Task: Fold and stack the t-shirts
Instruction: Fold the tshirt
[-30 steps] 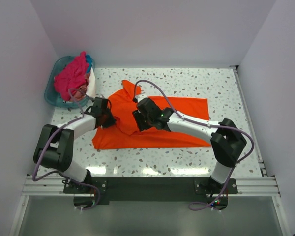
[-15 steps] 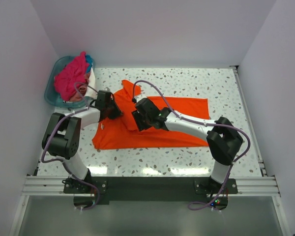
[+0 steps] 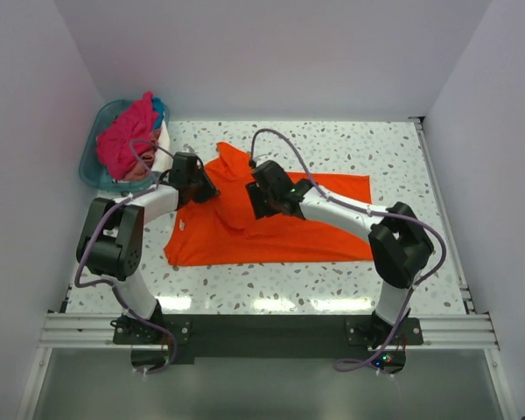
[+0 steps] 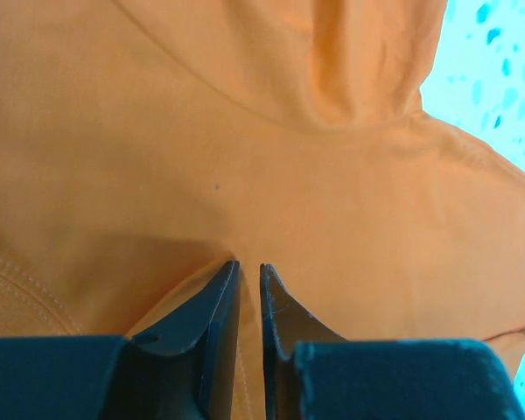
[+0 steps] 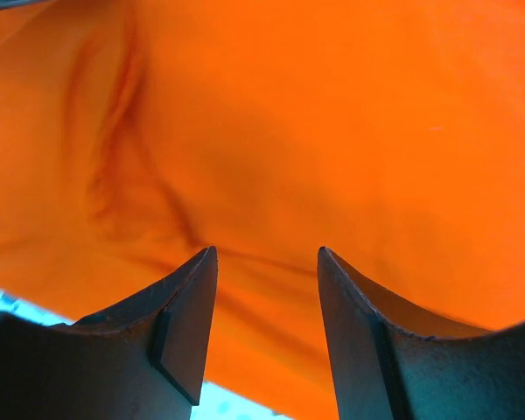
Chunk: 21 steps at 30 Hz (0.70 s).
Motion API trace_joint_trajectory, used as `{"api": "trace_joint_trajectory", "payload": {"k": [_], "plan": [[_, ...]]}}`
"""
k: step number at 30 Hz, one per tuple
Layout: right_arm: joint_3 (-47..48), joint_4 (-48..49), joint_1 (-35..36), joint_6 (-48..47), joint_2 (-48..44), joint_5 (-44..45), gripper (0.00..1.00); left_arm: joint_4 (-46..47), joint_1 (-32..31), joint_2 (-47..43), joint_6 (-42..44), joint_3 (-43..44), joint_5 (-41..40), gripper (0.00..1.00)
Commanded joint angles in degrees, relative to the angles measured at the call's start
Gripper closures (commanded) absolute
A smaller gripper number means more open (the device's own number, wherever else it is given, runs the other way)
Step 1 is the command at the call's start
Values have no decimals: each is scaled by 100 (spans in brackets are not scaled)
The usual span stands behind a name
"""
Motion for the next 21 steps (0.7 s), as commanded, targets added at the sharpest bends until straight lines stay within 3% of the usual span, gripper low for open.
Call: {"api": "trace_joint_trajectory", "payload": {"k": [1,6,11,14,21], "plan": [[104,68,-765,99,-53,-318,47,172,113,-278,102,487,-119,79],[51,376,-837,-182,-309,-1232,52,-57,139,-111,225,873,-154,77],[-318,622,100,-129,-423,-1234,64,-311,218,187,287,1400,-119,77],[-537,859,620,46,-318,-1234,65,-426,323,180,331,1533,-145,77],[-152,1097,912,319,411,-1340,67,-610,631,4,427,1630,-136,76]]}}
